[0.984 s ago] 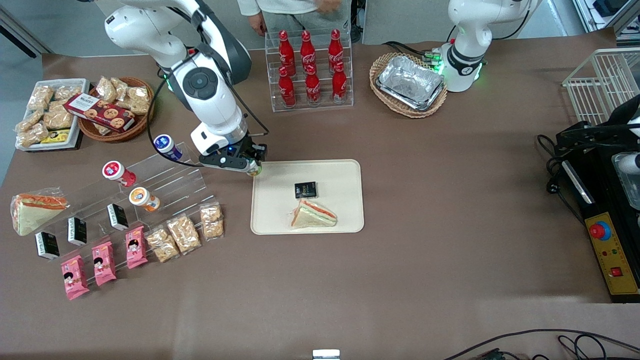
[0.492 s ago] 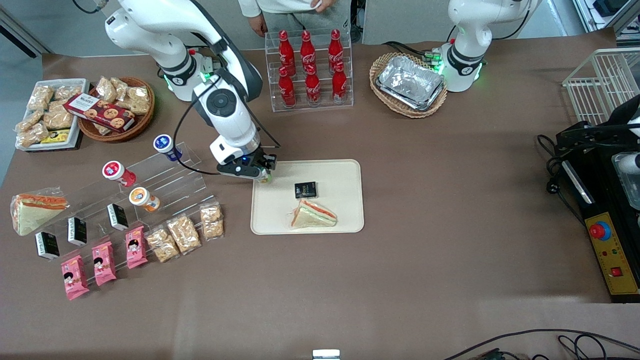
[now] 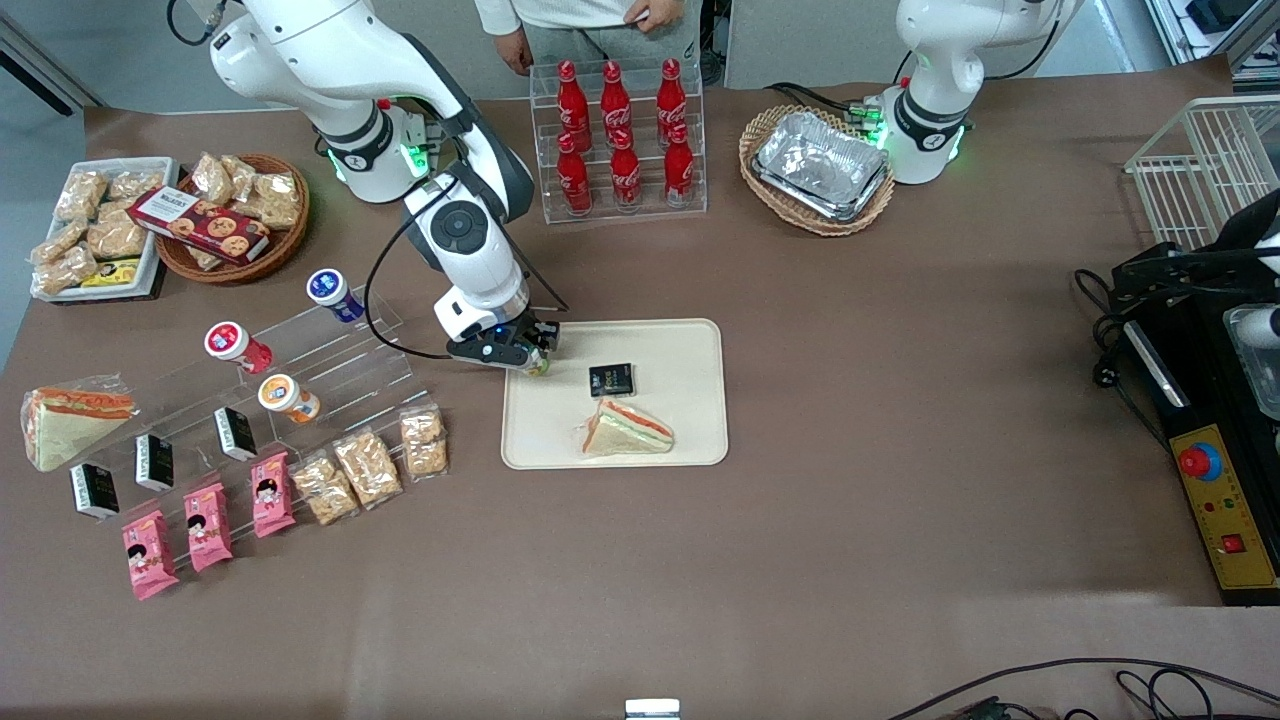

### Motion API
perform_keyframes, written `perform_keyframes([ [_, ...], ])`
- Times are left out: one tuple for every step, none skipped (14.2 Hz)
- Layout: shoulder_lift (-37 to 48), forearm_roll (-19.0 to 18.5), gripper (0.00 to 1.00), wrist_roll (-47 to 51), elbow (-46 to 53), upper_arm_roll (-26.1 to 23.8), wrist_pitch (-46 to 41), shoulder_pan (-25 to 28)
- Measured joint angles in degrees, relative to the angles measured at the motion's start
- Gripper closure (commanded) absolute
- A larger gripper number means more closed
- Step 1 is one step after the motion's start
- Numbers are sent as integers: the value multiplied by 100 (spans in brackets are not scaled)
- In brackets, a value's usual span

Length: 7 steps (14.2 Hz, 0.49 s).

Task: Place green gum on tray
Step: 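Carry the green gum bottle with the right gripper over the cream tray, then lower the bottle onto the tray beside the black box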

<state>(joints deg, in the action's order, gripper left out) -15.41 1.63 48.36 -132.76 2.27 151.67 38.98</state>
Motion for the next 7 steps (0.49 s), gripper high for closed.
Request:
perform_keyframes([
  [-14, -1, 0, 0, 0, 1, 17, 0],
  [-39, -2, 0, 0, 0, 2, 43, 0],
  [-69, -2, 0, 0, 0, 5, 62, 0],
  [-91, -2, 0, 0, 0, 7, 73, 0],
  [-106, -2, 0, 5, 0, 9, 82, 0],
  [-112, -2, 0, 22, 0, 11, 87, 0],
  [-112, -2, 0, 39, 0, 11, 89, 0],
])
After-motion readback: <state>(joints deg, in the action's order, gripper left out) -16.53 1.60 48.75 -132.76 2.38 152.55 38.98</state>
